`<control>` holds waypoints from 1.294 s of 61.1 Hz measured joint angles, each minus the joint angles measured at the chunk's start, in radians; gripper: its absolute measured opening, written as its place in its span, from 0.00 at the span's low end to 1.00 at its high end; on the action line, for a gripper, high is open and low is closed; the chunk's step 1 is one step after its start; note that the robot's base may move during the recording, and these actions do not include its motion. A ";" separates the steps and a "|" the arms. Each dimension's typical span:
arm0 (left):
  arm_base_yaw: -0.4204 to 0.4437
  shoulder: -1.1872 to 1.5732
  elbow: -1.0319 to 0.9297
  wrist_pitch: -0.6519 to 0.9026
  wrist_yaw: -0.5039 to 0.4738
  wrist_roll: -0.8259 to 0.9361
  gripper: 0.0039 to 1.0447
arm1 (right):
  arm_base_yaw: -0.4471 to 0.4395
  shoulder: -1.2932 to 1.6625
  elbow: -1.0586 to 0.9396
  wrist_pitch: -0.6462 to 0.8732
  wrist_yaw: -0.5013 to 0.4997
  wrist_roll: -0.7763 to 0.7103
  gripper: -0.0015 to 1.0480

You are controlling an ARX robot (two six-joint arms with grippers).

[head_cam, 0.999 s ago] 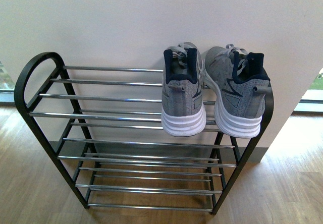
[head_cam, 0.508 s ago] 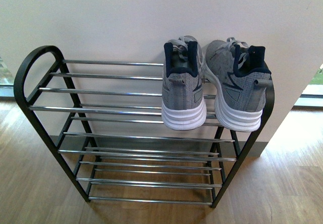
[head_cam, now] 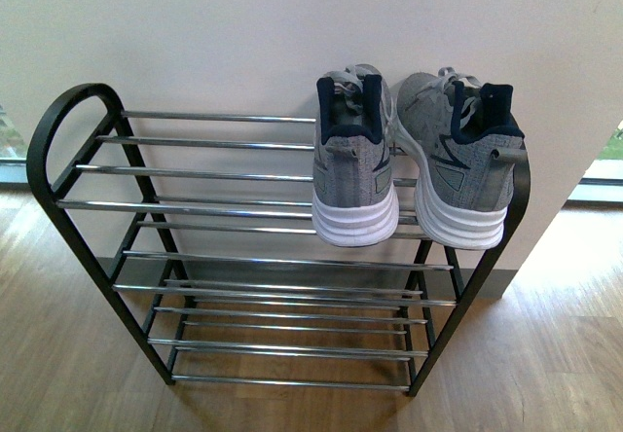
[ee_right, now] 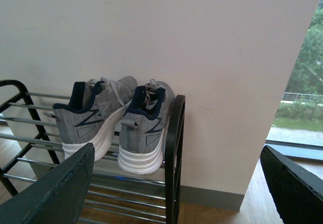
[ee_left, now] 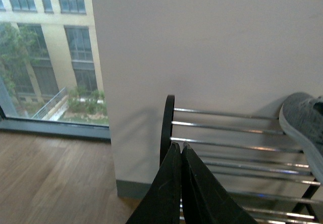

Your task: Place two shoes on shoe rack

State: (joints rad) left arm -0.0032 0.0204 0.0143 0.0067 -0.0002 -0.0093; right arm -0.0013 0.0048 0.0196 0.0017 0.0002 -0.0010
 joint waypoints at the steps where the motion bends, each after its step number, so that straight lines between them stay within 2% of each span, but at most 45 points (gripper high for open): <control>1: 0.000 -0.001 0.000 0.000 0.000 0.000 0.01 | 0.000 0.000 0.000 0.000 0.001 0.000 0.91; 9: 0.001 -0.003 0.000 -0.007 0.000 -0.001 0.02 | 0.000 0.000 0.000 0.000 0.000 0.000 0.91; 14: 0.001 -0.004 0.000 -0.007 0.000 0.000 0.19 | 0.000 0.000 0.000 0.000 0.000 0.000 0.91; 42: 0.001 -0.004 0.000 -0.007 0.001 0.001 0.92 | 0.000 0.000 0.000 0.000 0.003 0.000 0.91; 79: 0.001 -0.005 0.000 -0.007 -0.002 0.004 0.91 | 0.000 0.000 0.000 0.000 -0.003 0.000 0.91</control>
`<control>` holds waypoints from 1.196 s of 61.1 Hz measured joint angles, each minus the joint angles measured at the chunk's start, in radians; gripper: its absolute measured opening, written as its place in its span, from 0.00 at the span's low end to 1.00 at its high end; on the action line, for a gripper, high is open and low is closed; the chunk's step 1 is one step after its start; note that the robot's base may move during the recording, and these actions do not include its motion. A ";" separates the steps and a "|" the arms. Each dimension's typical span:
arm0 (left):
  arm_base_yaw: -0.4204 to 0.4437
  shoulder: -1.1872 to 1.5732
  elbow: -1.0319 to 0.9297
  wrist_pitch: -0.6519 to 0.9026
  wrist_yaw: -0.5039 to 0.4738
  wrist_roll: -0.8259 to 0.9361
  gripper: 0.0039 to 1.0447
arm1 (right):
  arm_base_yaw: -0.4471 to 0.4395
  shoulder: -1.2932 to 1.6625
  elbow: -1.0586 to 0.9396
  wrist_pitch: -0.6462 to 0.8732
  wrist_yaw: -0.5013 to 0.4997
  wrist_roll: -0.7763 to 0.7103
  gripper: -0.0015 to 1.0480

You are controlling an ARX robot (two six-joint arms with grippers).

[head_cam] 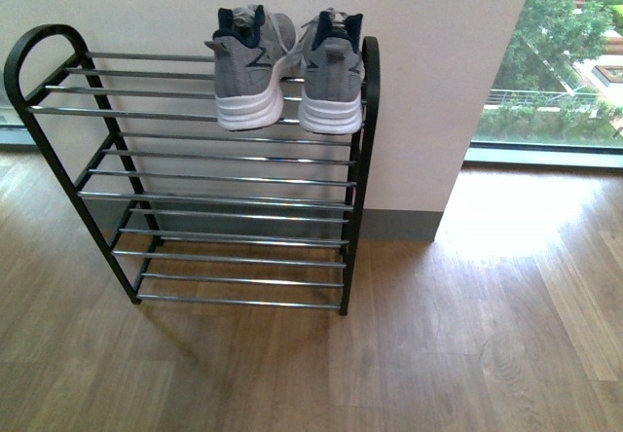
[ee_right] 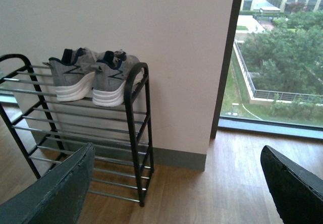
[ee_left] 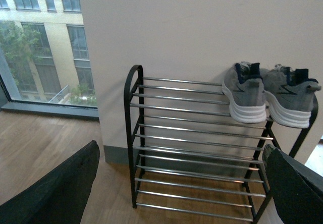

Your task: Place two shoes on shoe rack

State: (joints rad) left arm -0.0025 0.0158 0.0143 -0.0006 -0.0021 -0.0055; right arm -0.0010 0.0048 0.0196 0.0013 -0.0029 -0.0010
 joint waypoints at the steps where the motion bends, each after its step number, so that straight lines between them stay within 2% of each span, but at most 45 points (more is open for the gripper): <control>1: 0.000 0.000 0.000 0.000 0.000 0.000 0.91 | 0.000 0.000 0.000 0.000 0.000 0.000 0.91; 73: 0.000 0.000 0.000 0.000 0.002 0.001 0.91 | 0.000 0.000 0.000 -0.002 0.003 0.000 0.91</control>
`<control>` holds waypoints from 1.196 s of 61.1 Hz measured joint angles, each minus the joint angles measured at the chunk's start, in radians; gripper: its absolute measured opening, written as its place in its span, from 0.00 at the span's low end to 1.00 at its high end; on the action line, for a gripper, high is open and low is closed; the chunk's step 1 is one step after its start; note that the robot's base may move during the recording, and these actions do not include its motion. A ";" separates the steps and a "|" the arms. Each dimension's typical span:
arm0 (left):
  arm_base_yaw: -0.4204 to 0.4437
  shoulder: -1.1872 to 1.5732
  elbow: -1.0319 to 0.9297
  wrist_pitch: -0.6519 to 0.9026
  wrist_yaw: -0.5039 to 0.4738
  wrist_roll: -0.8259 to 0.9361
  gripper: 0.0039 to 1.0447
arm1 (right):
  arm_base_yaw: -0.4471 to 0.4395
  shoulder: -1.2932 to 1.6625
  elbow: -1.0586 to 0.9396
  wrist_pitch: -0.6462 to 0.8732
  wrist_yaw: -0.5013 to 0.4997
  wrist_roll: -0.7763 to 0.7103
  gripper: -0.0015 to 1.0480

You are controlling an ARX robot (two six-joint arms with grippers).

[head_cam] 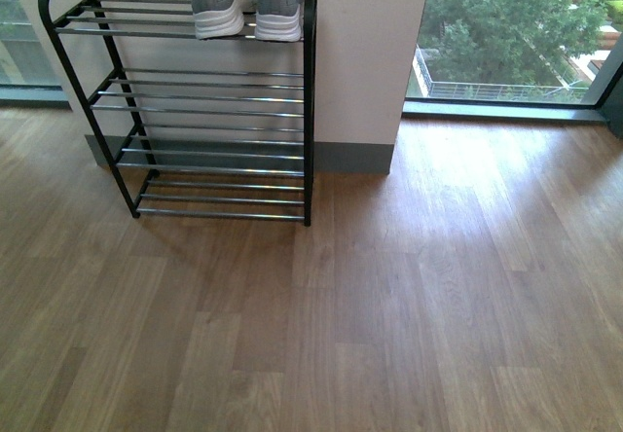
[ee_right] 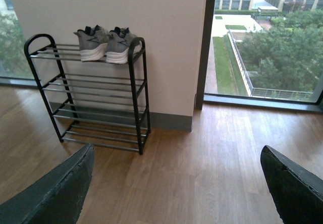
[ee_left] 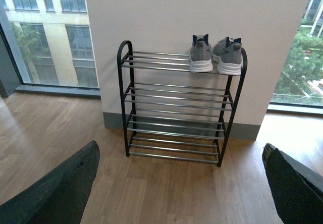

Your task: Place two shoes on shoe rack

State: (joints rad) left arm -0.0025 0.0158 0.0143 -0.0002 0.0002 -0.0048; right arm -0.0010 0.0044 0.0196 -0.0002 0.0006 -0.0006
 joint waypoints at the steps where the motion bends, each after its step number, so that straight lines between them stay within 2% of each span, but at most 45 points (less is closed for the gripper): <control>1: 0.000 0.000 0.000 0.000 0.000 0.000 0.91 | 0.000 0.000 0.000 0.000 0.000 0.000 0.91; 73: 0.000 0.000 0.000 0.000 0.000 0.000 0.91 | 0.000 0.000 0.000 0.000 0.000 0.000 0.91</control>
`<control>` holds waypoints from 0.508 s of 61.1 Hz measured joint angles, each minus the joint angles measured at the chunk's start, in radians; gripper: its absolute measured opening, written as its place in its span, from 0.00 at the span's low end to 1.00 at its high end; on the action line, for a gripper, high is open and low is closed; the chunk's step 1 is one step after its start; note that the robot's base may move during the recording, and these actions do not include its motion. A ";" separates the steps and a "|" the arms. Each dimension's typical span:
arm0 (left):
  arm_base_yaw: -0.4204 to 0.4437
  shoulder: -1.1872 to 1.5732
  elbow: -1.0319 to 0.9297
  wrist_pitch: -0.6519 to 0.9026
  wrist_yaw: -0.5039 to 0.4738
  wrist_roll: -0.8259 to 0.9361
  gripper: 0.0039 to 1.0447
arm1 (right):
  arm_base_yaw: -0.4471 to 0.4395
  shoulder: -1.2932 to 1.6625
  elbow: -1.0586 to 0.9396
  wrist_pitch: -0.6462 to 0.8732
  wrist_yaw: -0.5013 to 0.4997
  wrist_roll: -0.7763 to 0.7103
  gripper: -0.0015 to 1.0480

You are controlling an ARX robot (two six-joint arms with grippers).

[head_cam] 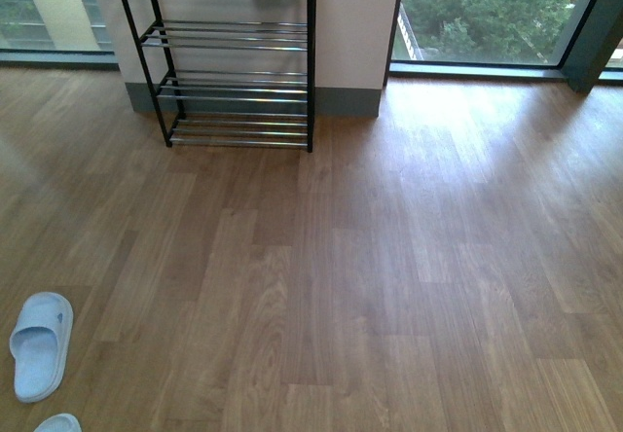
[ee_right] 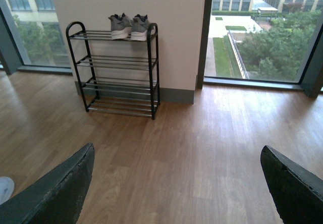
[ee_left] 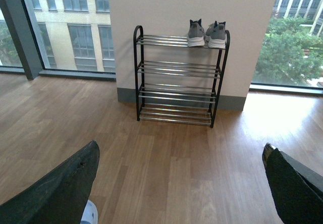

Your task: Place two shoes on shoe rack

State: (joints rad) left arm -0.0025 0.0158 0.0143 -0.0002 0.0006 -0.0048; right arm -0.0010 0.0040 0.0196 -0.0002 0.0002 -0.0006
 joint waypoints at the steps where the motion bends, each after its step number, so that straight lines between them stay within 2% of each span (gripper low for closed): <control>1: 0.000 0.000 0.000 0.000 0.000 0.000 0.91 | 0.000 0.000 0.000 0.000 0.000 0.000 0.91; 31: 0.000 0.000 0.000 0.000 0.000 0.000 0.91 | 0.000 0.001 0.000 0.000 0.000 0.000 0.91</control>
State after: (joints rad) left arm -0.0025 0.0158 0.0143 -0.0002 0.0006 -0.0044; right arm -0.0006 0.0048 0.0196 -0.0002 0.0006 -0.0010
